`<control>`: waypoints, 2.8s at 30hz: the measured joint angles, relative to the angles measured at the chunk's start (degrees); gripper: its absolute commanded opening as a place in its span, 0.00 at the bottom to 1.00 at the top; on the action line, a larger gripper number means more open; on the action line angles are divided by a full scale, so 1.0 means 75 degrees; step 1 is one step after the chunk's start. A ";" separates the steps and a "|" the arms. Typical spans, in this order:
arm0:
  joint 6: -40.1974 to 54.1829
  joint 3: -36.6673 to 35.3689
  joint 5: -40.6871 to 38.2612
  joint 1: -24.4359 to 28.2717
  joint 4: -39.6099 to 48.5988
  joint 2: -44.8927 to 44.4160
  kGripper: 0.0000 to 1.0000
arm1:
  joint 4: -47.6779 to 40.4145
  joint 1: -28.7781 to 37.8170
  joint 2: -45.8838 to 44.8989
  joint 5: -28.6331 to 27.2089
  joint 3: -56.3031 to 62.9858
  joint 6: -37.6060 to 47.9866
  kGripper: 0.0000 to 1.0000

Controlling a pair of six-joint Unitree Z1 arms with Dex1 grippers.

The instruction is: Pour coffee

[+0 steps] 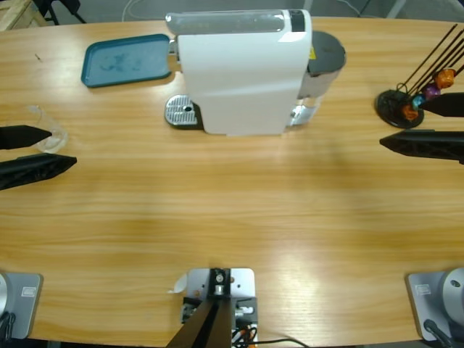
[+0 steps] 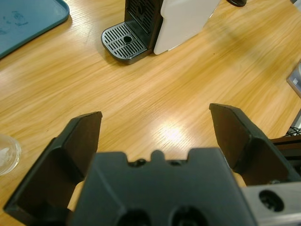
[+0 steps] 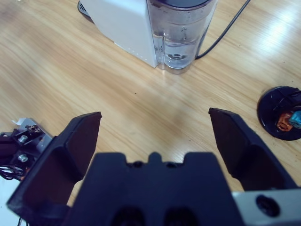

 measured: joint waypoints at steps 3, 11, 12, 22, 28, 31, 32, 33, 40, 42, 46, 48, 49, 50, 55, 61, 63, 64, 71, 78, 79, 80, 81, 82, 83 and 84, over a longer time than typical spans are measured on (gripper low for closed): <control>0.0000 0.0000 0.0000 0.0000 -0.0013 0.0000 1.00 | -0.0011 0.0000 0.0000 0.0000 0.0000 0.0005 1.00; -0.0015 -0.0001 0.0020 0.0000 -0.0050 0.0000 1.00 | -0.0022 0.0000 0.0000 0.0000 0.0000 0.0008 1.00; -0.0026 -0.0001 0.0041 0.0000 -0.0071 0.0000 1.00 | -0.0022 0.0000 0.0000 0.0000 0.0000 0.0008 1.00; -0.1859 -0.1558 -0.0224 0.0233 -0.0899 0.1596 0.94 | -0.0044 0.0001 0.0000 0.0000 0.0009 0.0011 1.00; -0.3978 -0.2234 -0.0898 0.0657 -0.2618 0.3225 0.93 | -0.0044 0.0001 0.0000 0.0000 0.0012 0.0013 1.00; -0.4782 -0.2364 -0.1550 0.0756 -0.3643 0.4093 0.82 | -0.0046 0.0001 0.0000 0.0000 0.0015 0.0013 1.00; -0.4994 -0.2390 -0.1646 0.0770 -0.3943 0.4319 0.77 | -0.0046 0.0001 0.0000 0.0000 0.0015 0.0013 1.00; -0.5158 -0.2410 -0.1715 0.0785 -0.4193 0.4512 0.73 | -0.0046 0.0001 0.0000 0.0000 0.0015 0.0013 1.00; -0.5908 -0.2562 -0.2482 0.0971 -0.4924 0.5152 0.65 | -0.0047 0.0001 0.0000 -0.0127 0.0016 0.0013 1.00; -0.5935 -0.2555 -0.2635 0.0980 -0.4960 0.5191 0.65 | -0.0047 0.0001 0.0000 -0.0170 0.0016 0.0013 1.00; -0.5938 -0.2446 -0.2683 0.0981 -0.4977 0.5276 0.65 | -0.0047 0.0001 0.0000 -0.0173 0.0016 0.0013 1.00; -0.5938 -0.2371 -0.2695 0.0981 -0.4977 0.5345 0.54 | -0.0047 0.0001 0.0000 -0.0173 0.0016 0.0013 1.00; -0.5938 -0.2339 -0.2701 0.0981 -0.4978 0.5376 0.45 | -0.0047 0.0001 0.0000 -0.0173 0.0016 0.0014 1.00; -0.5938 -0.2311 -0.2706 0.0981 -0.4978 0.5404 0.34 | -0.0047 0.0001 0.0000 -0.0173 0.0016 0.0013 1.00; -0.5938 -0.2253 -0.2715 0.0980 -0.5067 0.5451 0.09 | -0.0047 0.0001 0.0000 -0.0173 0.0016 0.0013 1.00; -0.5938 -0.2253 -0.2779 0.0967 -0.5235 0.5451 0.07 | -0.0047 0.0001 0.0000 -0.0173 0.0016 0.0014 1.00; -0.5938 -0.2253 -0.2841 0.0945 -0.5264 0.5451 0.07 | -0.0047 0.0001 0.0000 -0.0173 0.0016 0.0014 1.00; -0.5938 -0.2251 -0.2866 0.0936 -0.5269 0.5463 0.07 | -0.0047 0.0001 0.0000 -0.0173 0.0016 0.0014 1.00; -0.6146 -0.2215 -0.3107 0.0904 -0.5717 0.5721 0.00 | -0.0047 0.0001 0.0000 -0.0173 0.0016 0.0015 1.00; -0.6206 -0.2165 -0.2963 0.0855 -0.5869 0.5691 0.00 | -0.0068 0.0001 0.0000 -0.0173 0.0016 0.0015 1.00; -0.6206 -0.2165 -0.2873 0.0827 -0.5869 0.5656 0.00 | -0.0072 0.0001 0.0000 -0.0173 0.0016 0.0015 1.00; -0.6206 -0.2165 -0.2797 0.0806 -0.5869 0.5623 0.00 | -0.0072 0.0001 0.0000 -0.0173 0.0016 0.0015 1.00; -0.6206 -0.2165 -0.2703 0.0775 -0.5869 0.5555 0.00 | -0.0072 0.0001 0.0001 -0.0173 0.0016 0.0016 1.00; -0.6206 -0.2220 -0.2616 0.0722 -0.5868 0.5410 0.00 | -0.0072 0.0001 0.0001 -0.0174 0.0016 0.0016 1.00; -0.6206 -0.2301 -0.2527 0.0641 -0.5866 0.5199 0.00 | -0.0072 0.0001 0.0001 -0.0173 0.0017 0.0016 1.00; -0.6206 -0.2373 -0.2459 0.0585 -0.5850 0.4987 0.00 | -0.0073 0.0001 0.0001 -0.0173 0.0018 0.0016 1.00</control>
